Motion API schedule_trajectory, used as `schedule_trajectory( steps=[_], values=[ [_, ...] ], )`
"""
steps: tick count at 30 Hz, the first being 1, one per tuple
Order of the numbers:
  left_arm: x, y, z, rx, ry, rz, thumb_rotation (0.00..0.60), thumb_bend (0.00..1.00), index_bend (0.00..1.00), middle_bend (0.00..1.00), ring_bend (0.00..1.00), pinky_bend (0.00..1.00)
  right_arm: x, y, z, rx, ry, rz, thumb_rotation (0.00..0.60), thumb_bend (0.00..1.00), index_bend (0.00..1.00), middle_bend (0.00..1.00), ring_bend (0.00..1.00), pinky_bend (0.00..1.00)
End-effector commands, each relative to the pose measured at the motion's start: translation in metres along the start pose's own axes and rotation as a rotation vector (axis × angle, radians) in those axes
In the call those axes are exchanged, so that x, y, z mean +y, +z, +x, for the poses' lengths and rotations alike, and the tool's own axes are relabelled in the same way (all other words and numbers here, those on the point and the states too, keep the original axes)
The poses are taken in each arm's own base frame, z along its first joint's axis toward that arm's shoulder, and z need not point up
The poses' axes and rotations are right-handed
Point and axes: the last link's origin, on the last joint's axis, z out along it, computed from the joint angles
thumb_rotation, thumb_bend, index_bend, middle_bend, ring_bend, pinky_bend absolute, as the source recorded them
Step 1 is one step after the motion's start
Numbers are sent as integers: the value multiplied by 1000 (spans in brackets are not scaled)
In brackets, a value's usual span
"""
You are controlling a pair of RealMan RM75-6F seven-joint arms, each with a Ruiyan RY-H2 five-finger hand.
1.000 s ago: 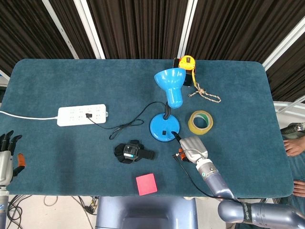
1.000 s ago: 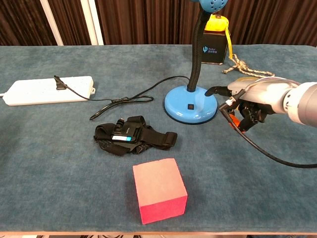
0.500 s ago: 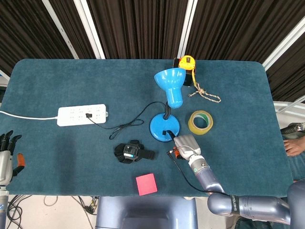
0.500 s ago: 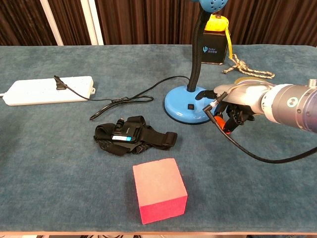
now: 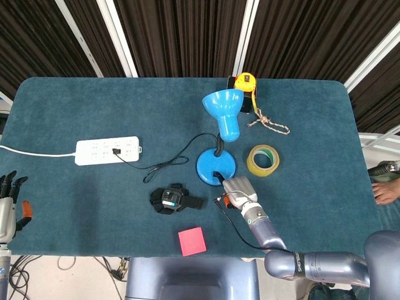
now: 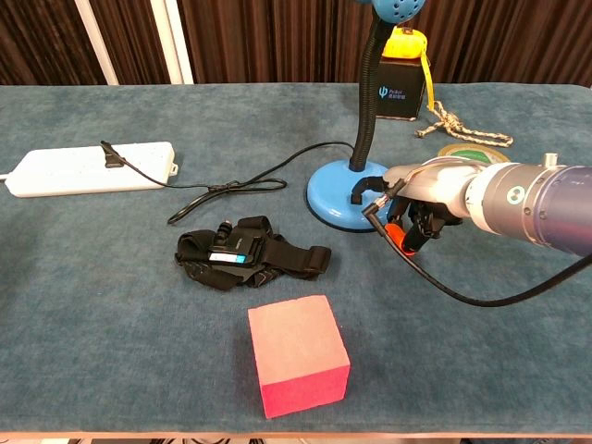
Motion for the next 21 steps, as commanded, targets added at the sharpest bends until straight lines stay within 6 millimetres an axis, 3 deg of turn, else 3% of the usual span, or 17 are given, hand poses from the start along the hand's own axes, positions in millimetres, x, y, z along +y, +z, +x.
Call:
schedule_trajectory(
  steps=[1,21],
  values=[
    [0,0,0,0,0,0,600,639,162,28,0,0,0,1,-1,-6,-3,-4,600,695,0,622,762,908],
    [-1,1,0,3,6,1,600,639,162,28,0,0,-2,-3,-7,-34,-27,8,600,695,14,621,762,972]
  ],
)
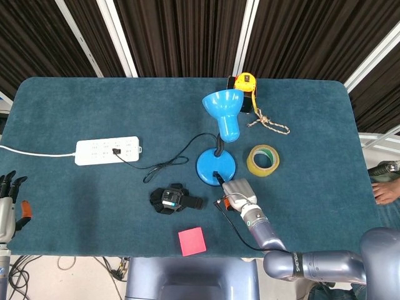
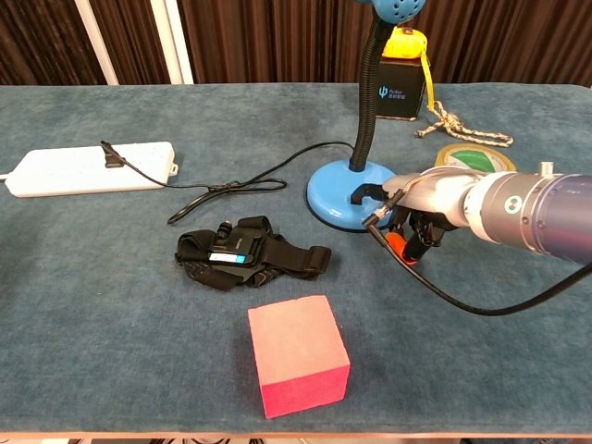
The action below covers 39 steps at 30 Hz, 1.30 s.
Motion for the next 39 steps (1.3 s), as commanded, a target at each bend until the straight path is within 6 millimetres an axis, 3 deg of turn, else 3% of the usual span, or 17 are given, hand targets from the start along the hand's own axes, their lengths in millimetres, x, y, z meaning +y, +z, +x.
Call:
schedule_trajectory(
  steps=[1,10,14,17,19,22,28,34,35,36,37,39],
  values=[
    [0,0,0,0,1,-1,600,639,162,28,0,0,0,-1,-1,-3,-7,2,600,696,30,622,762,974],
    [0,0,0,4,3,-3,600,639,162,28,0,0,0,-5,-7,-31,-46,5,600,695,195,622,762,997],
    [0,0,0,7,4,-2,600,638,162,28,0,0,0,-5,-9,-45,-57,0,600,695,203,622,762,1000],
    [-1,0,0,7,7,0,600,639,162,28,0,0,0,-4,-4,-29,-45,-2,600,695,146,602,738,1000],
    [-1,0,0,6,7,0,600,639,162,28,0,0,0,-5,8,14,-13,-7,600,695,55,480,634,1000],
    [-1,0,0,6,8,1,600,638,162,28,0,0,4,-9,22,73,48,-18,600,646,1,258,428,1000],
    [0,-1,0,6,7,-1,600,639,162,28,0,0,44,-45,59,180,152,-110,600,440,0,118,249,1000],
    [1,-1,2,18,15,-5,600,639,162,28,0,0,101,-119,61,155,143,-225,600,353,0,65,180,1000],
    [1,-1,2,19,19,-5,600,639,162,28,0,0,109,-132,57,156,129,-236,600,353,0,61,173,970],
    [1,-1,1,20,24,-2,600,639,162,28,0,0,119,-149,52,167,104,-244,600,353,0,56,163,775],
    [1,-1,1,21,25,0,600,638,162,28,0,0,127,-160,47,180,84,-248,600,353,0,52,154,495],
    [1,-1,2,27,23,2,600,638,162,28,0,0,144,-186,34,235,55,-252,600,353,0,47,138,90]
  ],
)
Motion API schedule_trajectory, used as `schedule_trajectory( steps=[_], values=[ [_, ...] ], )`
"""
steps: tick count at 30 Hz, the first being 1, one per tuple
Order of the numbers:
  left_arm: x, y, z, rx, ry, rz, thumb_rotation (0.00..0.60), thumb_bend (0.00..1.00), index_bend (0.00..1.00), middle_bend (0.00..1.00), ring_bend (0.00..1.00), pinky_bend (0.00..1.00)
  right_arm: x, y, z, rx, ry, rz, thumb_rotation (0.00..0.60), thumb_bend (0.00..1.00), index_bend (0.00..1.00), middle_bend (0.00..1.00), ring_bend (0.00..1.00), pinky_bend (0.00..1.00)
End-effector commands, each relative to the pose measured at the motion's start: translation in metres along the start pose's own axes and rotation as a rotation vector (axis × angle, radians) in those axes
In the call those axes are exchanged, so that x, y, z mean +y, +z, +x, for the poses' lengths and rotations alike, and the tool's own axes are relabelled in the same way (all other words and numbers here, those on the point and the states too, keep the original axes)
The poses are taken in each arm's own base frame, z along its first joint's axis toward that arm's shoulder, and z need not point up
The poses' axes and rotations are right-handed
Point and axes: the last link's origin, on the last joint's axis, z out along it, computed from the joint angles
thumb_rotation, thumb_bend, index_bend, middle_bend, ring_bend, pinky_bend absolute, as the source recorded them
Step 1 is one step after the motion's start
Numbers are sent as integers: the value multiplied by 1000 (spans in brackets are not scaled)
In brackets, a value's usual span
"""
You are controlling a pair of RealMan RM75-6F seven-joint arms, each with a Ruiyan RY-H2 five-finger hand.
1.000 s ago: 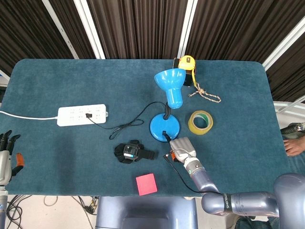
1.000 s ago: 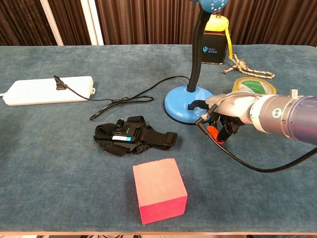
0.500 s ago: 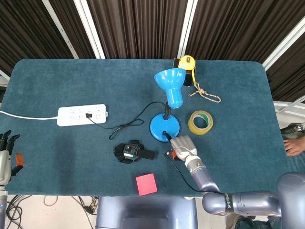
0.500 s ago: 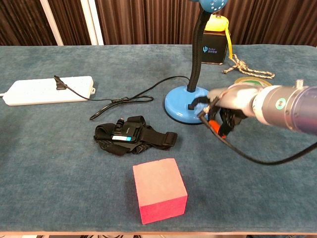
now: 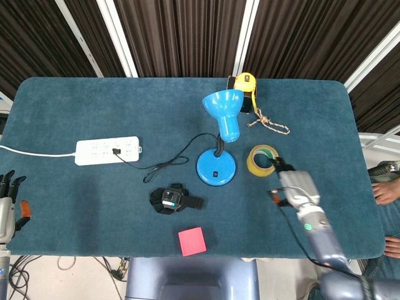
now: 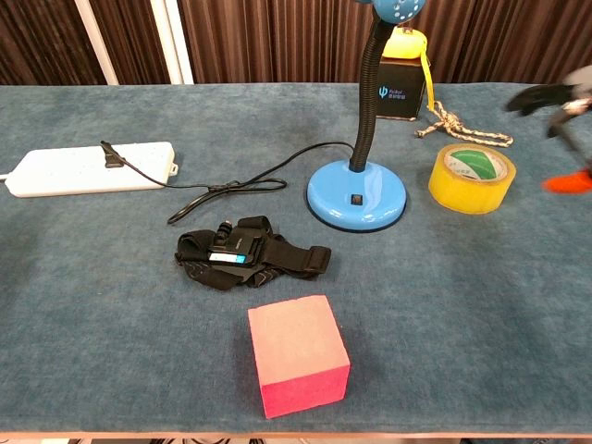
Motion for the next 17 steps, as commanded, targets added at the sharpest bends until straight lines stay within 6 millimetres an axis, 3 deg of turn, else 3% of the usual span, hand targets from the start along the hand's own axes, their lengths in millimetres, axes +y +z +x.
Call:
schedule_trajectory(
  steps=[1,7,17],
  values=[
    [0,0,1,6,1,3,600,638,162,28,0,0,64,-75,-16,91,-38,-26,600,353,0,43,126,43],
    [0,-1,-1,5,6,2,600,638,162,28,0,0,119,-128,-36,350,-45,-15,600,269,0,9,65,5],
    [1,-2,-1,5,10,-4,600,639,162,28,0,0,131,-131,-39,494,-169,-12,600,266,0,1,39,0]
  ],
)
